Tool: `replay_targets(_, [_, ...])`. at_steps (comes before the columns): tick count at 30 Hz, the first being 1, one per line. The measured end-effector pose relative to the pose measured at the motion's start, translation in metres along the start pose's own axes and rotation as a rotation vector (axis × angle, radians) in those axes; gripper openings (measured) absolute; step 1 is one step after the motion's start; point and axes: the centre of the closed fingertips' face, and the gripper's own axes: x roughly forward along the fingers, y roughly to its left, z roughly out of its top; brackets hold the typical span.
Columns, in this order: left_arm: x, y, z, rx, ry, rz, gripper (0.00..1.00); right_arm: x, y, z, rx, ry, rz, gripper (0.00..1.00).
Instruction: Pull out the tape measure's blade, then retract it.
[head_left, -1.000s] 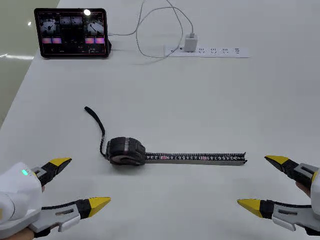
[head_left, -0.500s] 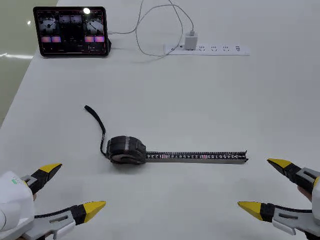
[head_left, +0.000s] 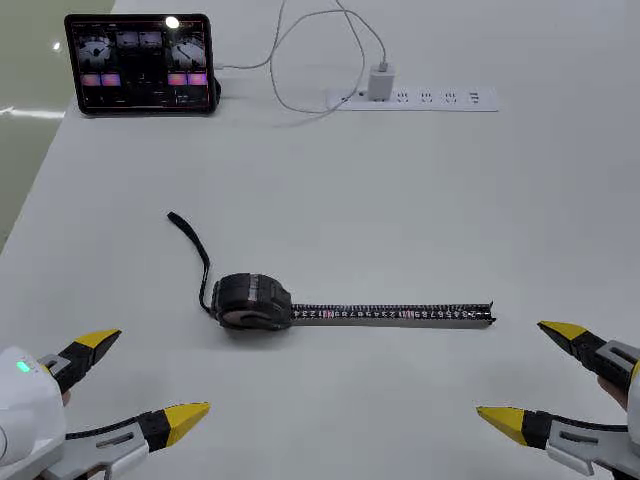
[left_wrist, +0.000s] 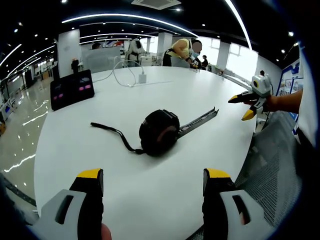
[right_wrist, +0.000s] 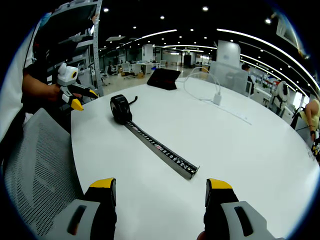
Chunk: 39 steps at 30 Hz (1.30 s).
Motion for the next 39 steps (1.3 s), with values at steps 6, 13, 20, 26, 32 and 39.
replay_targets(6, [-0.0006, 0.0005, 0.0007, -0.004, -0.004, 0.001, 0.79, -0.0001, -0.0002, 0.0007, -0.001, -0.001, -0.001, 0.71])
replay_targets(13, [-0.0003, -0.0001, 0.0013, -0.012, -0.008, -0.001, 0.79, -0.0002, -0.0006, 0.0019, -0.002, -0.004, -0.004, 0.70])
replay_targets(20, [-0.0007, -0.0007, 0.0036, -0.012, -0.013, -0.002, 0.79, -0.0004, -0.0002, 0.0023, -0.004, -0.004, -0.005, 0.70])
replay_targets(26, [-0.0002, -0.0002, 0.0037, -0.019, -0.016, 0.000, 0.79, -0.0005, -0.0011, 0.0031, -0.003, -0.006, -0.006, 0.70])
replay_targets(32, [-0.0004, 0.0000, 0.0044, -0.020, -0.019, 0.001, 0.79, -0.0006, -0.0013, 0.0052, 0.003, -0.014, -0.010, 0.71])
replay_targets(39, [-0.0008, 0.0011, 0.0048, -0.028, -0.024, 0.006, 0.80, -0.0006, 0.0000, 0.0062, 0.016, -0.023, -0.008, 0.73])
